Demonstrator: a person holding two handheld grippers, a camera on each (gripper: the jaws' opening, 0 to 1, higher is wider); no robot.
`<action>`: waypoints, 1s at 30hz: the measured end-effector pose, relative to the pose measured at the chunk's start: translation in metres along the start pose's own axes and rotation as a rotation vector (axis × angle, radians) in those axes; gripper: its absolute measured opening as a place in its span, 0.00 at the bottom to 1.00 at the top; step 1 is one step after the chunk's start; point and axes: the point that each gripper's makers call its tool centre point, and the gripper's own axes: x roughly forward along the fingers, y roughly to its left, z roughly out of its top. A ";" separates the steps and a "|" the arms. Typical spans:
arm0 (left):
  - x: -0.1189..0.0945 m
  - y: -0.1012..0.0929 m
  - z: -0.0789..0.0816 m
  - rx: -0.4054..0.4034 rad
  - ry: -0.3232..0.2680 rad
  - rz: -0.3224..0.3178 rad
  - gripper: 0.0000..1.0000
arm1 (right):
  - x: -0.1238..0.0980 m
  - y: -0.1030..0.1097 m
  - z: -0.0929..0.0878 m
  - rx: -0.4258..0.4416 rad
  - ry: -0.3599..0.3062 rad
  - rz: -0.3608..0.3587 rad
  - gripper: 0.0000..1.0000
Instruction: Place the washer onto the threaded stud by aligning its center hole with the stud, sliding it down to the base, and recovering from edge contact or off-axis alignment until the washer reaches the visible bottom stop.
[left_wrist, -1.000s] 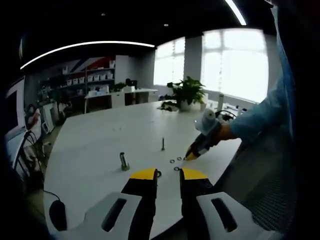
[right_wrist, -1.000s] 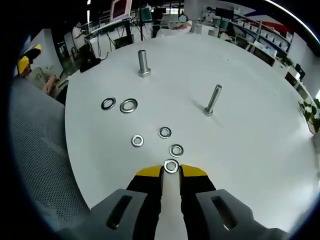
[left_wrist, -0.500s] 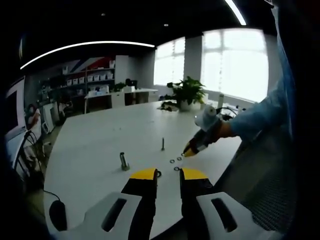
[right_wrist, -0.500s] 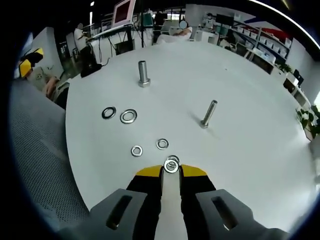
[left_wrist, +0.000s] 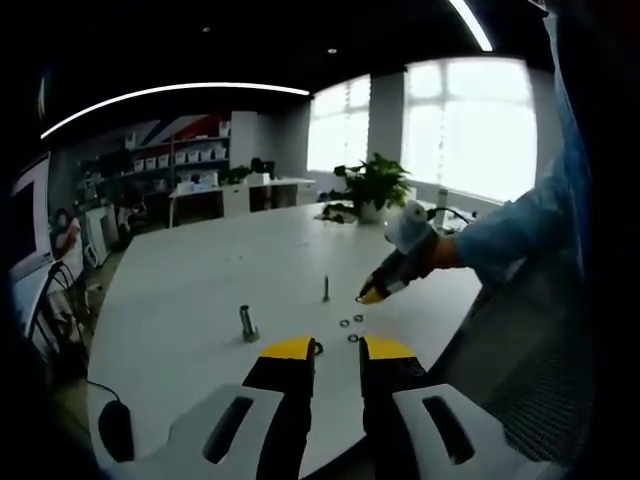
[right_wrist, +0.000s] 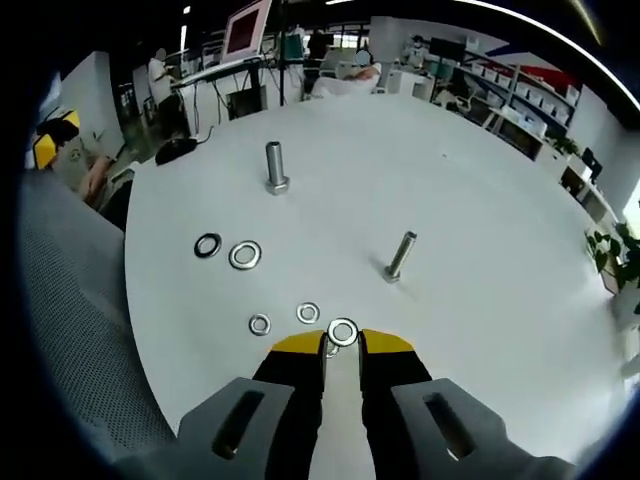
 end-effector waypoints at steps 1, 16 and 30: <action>0.000 0.000 0.000 0.000 -0.001 0.000 0.16 | 0.000 -0.001 0.001 0.000 -0.003 -0.002 0.14; 0.001 0.001 -0.002 0.000 -0.003 0.000 0.16 | 0.004 -0.020 0.033 -0.027 -0.067 -0.074 0.14; 0.001 0.001 -0.003 -0.001 -0.004 -0.001 0.16 | 0.008 -0.040 0.060 -0.062 -0.119 -0.143 0.14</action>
